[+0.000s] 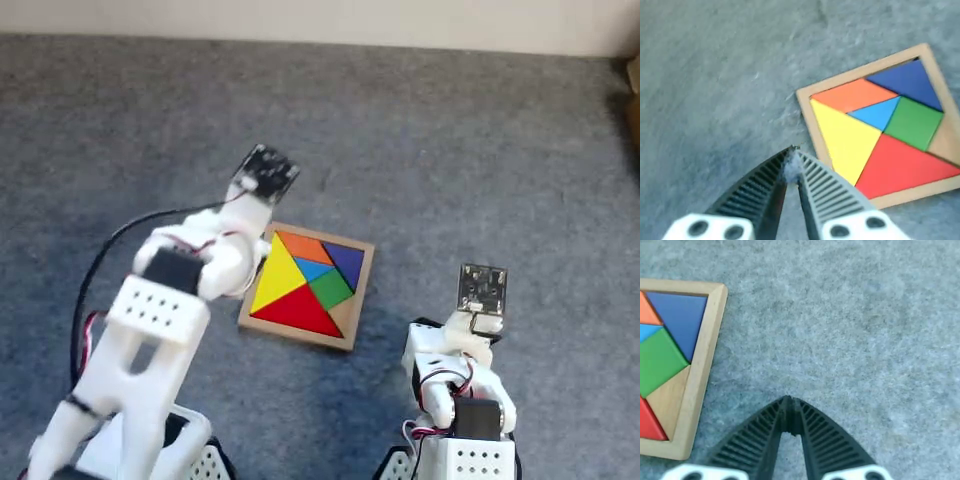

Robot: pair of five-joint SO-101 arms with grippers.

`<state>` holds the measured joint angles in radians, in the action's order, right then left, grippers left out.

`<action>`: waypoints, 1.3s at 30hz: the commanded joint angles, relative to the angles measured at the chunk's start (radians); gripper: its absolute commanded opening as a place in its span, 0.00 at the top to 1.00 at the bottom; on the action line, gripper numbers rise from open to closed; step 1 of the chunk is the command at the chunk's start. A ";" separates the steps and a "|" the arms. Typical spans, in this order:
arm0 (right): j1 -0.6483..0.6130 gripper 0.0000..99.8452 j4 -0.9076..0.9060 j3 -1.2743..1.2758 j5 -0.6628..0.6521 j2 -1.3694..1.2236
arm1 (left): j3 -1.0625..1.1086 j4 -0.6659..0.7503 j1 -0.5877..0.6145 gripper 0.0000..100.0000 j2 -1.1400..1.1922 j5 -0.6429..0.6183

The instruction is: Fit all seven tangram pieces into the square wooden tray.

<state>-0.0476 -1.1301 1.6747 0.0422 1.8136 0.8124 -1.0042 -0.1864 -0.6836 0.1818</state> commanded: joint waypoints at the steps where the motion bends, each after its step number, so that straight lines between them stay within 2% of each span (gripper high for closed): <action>1: 0.013 0.99 0.019 0.134 -0.009 0.005 | 0.094 0.021 0.048 1.00 -0.131 -0.008; 22: 0.013 0.99 0.016 0.134 -0.009 0.005 | 0.654 0.012 0.325 1.00 -0.900 -0.005; 31: 0.013 0.99 0.015 0.134 -0.012 0.005 | 0.883 0.014 0.341 1.00 -1.136 -0.005; 39: 0.013 0.99 0.015 0.134 -0.014 0.005 | 0.883 -0.109 0.341 1.00 -1.141 -0.005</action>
<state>-0.0476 -1.1301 1.6747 0.0422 1.8136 1.6763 -1.0625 0.1404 -1.8128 0.1803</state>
